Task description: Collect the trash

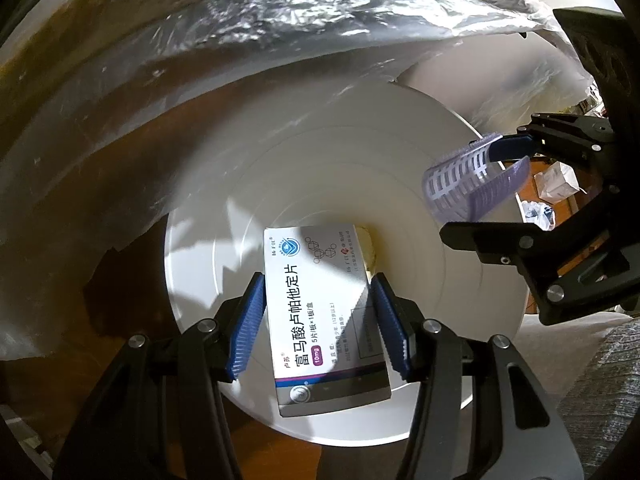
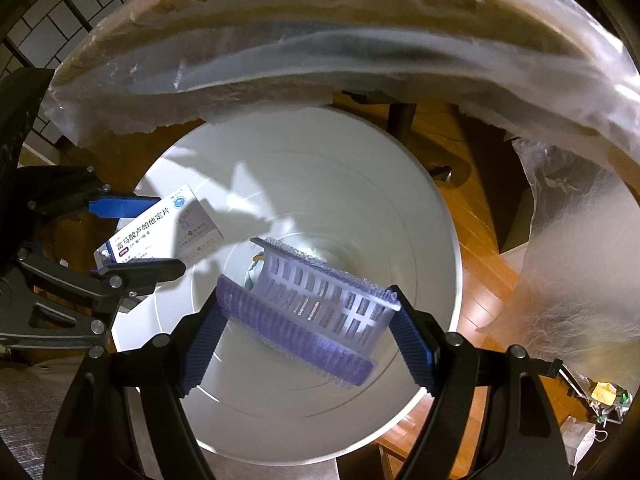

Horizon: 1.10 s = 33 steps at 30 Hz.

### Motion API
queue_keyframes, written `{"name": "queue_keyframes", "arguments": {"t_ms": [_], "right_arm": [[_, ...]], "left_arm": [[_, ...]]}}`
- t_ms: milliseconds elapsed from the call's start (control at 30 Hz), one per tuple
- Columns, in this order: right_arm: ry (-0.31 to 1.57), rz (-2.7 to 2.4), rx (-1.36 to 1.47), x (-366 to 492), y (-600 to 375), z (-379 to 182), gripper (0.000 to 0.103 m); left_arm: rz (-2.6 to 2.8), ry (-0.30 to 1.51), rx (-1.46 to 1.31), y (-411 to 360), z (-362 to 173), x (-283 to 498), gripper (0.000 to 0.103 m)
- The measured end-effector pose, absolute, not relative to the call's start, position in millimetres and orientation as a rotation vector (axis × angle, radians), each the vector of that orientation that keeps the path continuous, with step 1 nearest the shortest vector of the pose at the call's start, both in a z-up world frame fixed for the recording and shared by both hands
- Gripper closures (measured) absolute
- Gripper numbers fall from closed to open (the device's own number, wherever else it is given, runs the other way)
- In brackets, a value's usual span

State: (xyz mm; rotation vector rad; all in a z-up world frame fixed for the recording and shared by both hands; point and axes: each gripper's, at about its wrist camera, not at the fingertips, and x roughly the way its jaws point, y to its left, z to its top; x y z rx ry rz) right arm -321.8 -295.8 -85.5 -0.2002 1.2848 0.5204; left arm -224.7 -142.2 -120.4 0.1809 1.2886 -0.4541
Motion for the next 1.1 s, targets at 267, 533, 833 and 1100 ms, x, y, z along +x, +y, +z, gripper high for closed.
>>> {"name": "queue_keyframes", "arguments": {"t_ms": [267,533,833,1100], "right_arm": [[1.301,0.522,-0.215,-326,-296,-85,0.017],[1.106,0.565,-0.239,-349,-308,-14,0.017],[0.796,0.529,-0.294,-312,-306,63,0.004],[0.766,0.562,-0.352,-254,-277,67,0.004]], "left_arm": [[-0.451,1.291,0.167,-137,-114,-225,0.033],[-0.478,1.095,0.155,-111,-36,-244,0.033],[-0.429,0.743,0.276,-73,60,-203,0.002],[-0.463,0.766,0.406,-79,43,-137,0.002]]}}
